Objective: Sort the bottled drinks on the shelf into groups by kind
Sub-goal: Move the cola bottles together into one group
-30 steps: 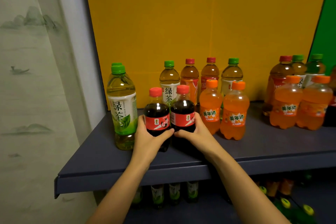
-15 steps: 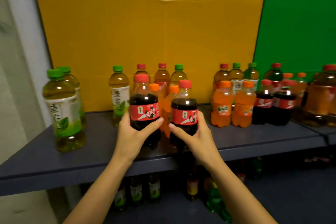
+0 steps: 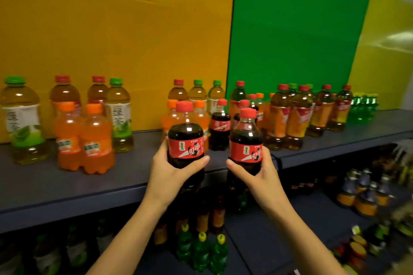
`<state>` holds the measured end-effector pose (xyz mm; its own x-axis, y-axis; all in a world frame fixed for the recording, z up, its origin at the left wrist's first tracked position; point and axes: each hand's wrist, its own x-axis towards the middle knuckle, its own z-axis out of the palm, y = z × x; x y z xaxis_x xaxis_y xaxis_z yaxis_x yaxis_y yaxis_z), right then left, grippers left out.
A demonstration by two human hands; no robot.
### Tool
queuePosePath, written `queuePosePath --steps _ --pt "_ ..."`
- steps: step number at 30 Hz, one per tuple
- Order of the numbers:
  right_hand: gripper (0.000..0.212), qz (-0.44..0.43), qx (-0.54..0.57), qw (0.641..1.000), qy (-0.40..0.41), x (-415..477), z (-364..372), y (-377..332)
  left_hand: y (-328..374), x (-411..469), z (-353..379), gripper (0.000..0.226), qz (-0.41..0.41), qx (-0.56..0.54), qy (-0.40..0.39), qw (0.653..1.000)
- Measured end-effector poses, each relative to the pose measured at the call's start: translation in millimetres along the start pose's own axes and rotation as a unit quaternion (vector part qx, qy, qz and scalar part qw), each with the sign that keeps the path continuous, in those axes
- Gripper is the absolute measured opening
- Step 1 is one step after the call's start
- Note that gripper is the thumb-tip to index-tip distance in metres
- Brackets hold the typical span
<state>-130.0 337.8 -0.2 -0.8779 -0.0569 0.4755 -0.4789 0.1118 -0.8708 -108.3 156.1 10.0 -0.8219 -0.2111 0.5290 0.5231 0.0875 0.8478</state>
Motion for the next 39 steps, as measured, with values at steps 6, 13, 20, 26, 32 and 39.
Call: queuePosePath --steps 6,13,20,26,32,39 --pt "0.061 0.011 -0.018 0.998 0.057 16.6 -68.8 22.5 -20.3 17.4 78.8 0.055 0.008 0.004 -0.048 0.999" --pt "0.074 0.009 -0.051 0.993 0.108 52.4 -136.3 53.0 -50.8 52.8 166.8 0.056 0.006 -0.009 -0.1 0.995" --pt "0.081 -0.005 -0.085 0.986 0.143 111.8 -210.1 72.9 -64.6 100.2 257.1 0.057 0.018 -0.042 -0.156 0.987" --pt "0.08 0.004 -0.079 0.983 0.168 140.3 -256.7 103.2 -80.8 119.9 321.8 0.062 0.025 -0.055 -0.183 0.981" --pt "0.084 0.01 -0.065 0.988 0.138 168.6 -303.1 132.5 -98.0 134.5 377.9 0.063 0.011 -0.041 -0.169 0.985" --pt "0.075 -0.012 -0.02 0.999 0.038 221.5 -347.9 167.5 -115.2 146.5 435.5 0.066 0.012 0.02 -0.085 0.996"
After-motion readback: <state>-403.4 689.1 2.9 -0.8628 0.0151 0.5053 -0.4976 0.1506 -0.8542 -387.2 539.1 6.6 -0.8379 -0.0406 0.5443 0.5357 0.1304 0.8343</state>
